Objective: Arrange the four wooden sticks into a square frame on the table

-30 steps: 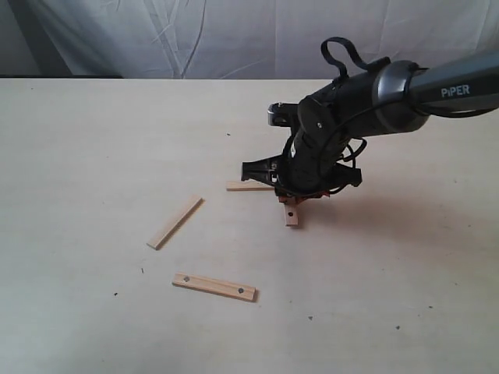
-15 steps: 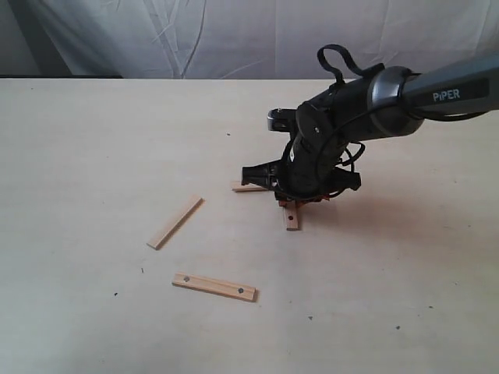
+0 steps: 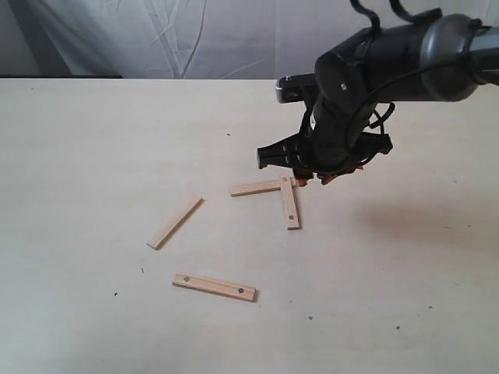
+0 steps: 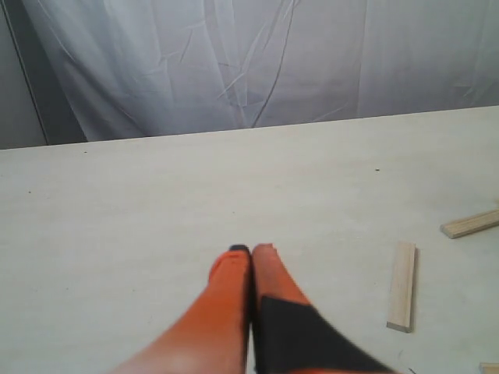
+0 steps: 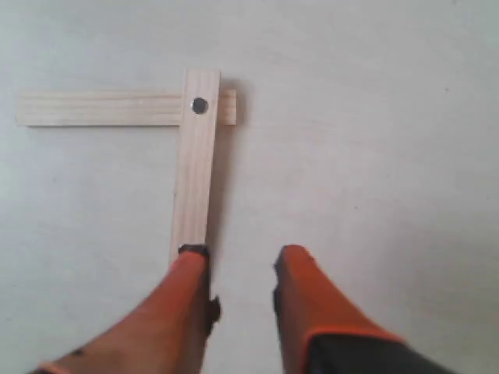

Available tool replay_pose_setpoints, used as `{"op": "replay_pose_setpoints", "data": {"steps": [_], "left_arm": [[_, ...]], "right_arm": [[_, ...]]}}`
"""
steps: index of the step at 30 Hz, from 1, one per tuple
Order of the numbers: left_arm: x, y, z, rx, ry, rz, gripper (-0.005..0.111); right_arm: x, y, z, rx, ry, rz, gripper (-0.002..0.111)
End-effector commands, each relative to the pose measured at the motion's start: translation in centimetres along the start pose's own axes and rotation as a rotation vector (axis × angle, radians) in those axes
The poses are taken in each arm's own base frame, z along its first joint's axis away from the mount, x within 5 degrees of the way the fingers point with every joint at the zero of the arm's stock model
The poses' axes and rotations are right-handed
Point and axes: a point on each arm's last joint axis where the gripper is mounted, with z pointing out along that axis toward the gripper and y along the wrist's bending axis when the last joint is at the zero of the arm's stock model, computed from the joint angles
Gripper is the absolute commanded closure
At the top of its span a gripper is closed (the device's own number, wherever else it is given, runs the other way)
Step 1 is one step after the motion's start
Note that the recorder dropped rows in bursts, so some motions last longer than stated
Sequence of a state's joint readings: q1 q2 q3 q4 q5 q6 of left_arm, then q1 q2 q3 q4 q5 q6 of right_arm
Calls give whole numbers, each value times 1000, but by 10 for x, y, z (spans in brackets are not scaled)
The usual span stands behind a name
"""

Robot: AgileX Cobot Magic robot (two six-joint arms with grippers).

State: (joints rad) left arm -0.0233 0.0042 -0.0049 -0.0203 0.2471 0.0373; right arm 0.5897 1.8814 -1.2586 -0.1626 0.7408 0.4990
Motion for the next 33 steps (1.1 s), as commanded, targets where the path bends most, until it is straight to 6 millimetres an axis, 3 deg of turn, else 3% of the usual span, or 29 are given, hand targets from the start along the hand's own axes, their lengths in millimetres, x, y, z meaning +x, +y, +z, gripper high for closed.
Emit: {"op": "replay_pose_setpoints", "data": {"steps": [1,6,13,17,20,25,26,28,29,30,31,32,33], "left_arm": [[1,0,0,-1,-7,-5,107],[0,0,0,-4,-10,9,107],[0,1,0,-9,-20,29,107],[-17,0,-2,9,-198,-114,107],[-34,4,-7,-8,-406,-168,107],[-48,7,-14,19,-547,-356,107],[-59,7,-18,20,-559,-336,107],[-98,3,-21,25,-429,-226,107],[-129,1,-16,28,-306,-139,107],[-142,1,-7,24,-214,-89,107],[-156,2,19,10,14,-1,107],[-161,3,34,2,131,36,107],[-163,5,66,1,339,59,107]], "right_arm": [[-2,-16,-22,26,-7,0,110],[9,-57,-38,52,-15,94,108],[52,-94,-59,58,-61,129,108],[75,-103,-67,88,-65,84,108],[75,-102,-73,73,-102,89,108],[74,-95,-75,-5,-99,162,108],[74,-94,-75,-22,-104,164,108],[73,-93,-83,-43,-141,152,108],[73,-93,-89,-48,-169,141,108],[73,-93,-93,-53,-188,142,108],[73,-93,-98,-62,-222,142,108],[72,-93,-101,-68,-244,142,108],[72,-93,-104,-73,-263,141,108]]}}
